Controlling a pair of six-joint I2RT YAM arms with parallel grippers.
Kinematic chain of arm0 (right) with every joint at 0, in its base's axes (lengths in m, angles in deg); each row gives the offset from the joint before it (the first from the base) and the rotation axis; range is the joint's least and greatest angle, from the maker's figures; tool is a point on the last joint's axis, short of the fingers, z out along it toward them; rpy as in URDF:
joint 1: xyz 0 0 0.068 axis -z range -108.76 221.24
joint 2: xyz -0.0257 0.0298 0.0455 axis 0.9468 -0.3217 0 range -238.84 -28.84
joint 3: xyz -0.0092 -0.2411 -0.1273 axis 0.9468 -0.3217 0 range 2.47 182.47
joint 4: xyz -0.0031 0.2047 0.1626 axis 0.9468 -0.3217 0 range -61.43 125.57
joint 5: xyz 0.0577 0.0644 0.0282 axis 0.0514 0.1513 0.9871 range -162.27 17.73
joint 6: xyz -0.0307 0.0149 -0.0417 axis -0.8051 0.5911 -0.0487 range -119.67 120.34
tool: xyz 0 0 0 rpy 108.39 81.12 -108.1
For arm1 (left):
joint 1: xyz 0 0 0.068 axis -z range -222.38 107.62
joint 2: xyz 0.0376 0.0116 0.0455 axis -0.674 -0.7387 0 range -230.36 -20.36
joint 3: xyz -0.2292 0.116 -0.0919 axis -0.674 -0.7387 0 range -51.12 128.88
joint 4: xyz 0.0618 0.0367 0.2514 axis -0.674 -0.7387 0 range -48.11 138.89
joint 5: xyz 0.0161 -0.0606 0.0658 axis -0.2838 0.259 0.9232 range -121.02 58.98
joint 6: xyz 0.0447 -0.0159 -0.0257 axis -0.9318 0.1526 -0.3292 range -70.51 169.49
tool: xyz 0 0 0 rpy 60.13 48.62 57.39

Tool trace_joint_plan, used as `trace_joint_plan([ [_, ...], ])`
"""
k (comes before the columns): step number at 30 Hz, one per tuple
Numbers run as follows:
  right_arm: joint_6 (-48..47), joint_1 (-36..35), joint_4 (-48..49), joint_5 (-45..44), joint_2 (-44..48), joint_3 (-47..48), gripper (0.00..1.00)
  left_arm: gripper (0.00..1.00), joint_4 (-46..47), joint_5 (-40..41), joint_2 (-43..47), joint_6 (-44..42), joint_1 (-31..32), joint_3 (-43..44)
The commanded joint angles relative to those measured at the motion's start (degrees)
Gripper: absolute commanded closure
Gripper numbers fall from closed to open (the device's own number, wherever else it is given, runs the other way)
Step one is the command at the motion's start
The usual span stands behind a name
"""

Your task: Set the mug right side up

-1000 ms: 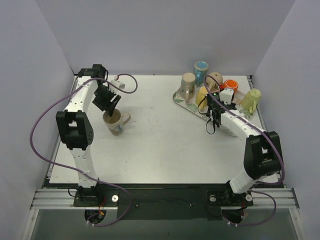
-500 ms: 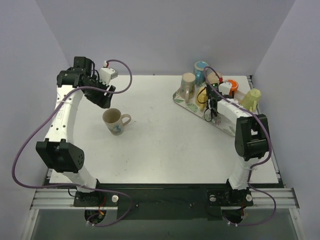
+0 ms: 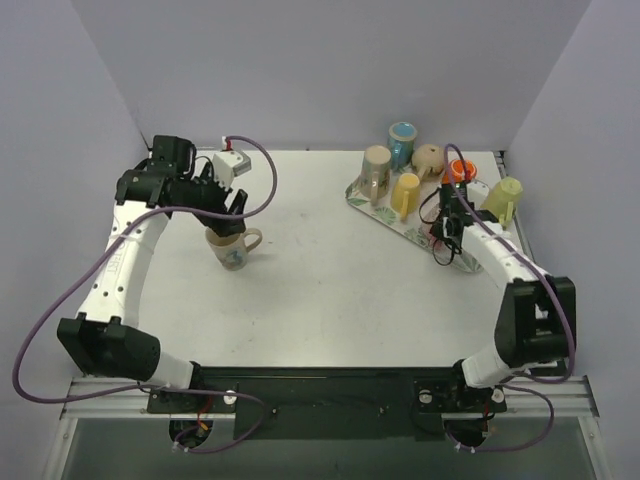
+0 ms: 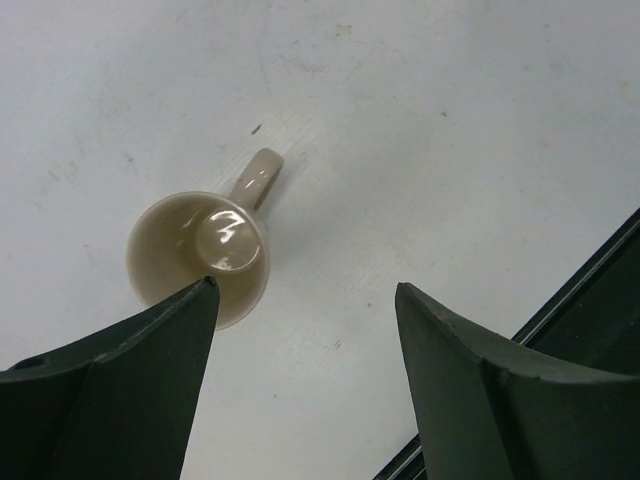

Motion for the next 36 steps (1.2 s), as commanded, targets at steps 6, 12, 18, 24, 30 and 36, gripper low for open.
trace_joint_plan([
  [6,5.45,0.35,-3.39,25.81,28.25,-2.26,1.00,0.07,39.18,-9.57,22.12,-4.83,8.99,-30.06],
  [12,12.49,-7.99,-2.69,36.40,32.66,-0.94,1.00,0.07,53.94,-10.04,25.28,-8.00,13.20,-40.10],
  [18,22.52,-21.60,6.88,39.04,30.20,0.55,1.00,0.07,75.80,-0.03,26.42,-7.57,15.93,-47.12],
  [24,21.91,-28.91,5.56,35.43,23.27,7.23,1.00,0.07,86.18,4.37,29.41,-8.69,17.07,-55.74],
  [30,22.79,-30.94,6.01,35.08,19.13,10.48,1.00,0.06,97.89,3.59,30.29,-13.27,17.34,-63.92],
  [36,22.52,-31.91,5.57,34.82,17.19,11.98,1.00,0.07,101.32,0.86,30.65,-11.62,18.04,-66.03],
])
